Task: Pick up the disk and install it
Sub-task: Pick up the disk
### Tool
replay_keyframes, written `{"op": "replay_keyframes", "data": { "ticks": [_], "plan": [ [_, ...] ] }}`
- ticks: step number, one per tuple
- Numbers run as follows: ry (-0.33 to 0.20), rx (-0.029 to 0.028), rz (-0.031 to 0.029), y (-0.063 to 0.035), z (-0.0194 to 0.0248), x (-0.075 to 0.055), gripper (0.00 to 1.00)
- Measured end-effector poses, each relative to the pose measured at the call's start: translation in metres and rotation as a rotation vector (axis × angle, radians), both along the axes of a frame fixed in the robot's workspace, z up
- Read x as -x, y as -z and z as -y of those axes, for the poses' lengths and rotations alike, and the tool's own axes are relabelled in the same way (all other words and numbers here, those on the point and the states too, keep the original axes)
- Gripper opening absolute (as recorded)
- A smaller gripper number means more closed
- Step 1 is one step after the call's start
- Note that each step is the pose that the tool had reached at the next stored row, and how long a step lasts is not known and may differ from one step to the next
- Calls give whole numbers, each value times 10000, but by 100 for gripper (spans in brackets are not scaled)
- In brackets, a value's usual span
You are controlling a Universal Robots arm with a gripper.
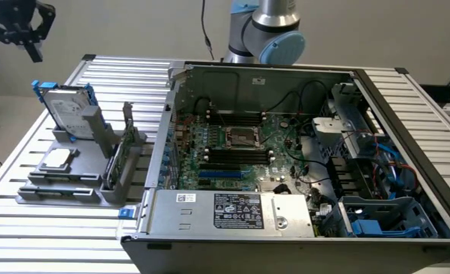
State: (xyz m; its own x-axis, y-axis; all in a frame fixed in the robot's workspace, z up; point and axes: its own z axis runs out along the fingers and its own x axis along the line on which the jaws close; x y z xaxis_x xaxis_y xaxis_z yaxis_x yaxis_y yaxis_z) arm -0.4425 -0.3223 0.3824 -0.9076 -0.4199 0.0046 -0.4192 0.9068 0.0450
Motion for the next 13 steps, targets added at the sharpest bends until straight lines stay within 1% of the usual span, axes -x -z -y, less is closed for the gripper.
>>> {"op": "replay_keyframes", "data": {
  "ticks": [13],
  "plan": [
    [-2361,0,0,0,0,0,11]
  ]
}}
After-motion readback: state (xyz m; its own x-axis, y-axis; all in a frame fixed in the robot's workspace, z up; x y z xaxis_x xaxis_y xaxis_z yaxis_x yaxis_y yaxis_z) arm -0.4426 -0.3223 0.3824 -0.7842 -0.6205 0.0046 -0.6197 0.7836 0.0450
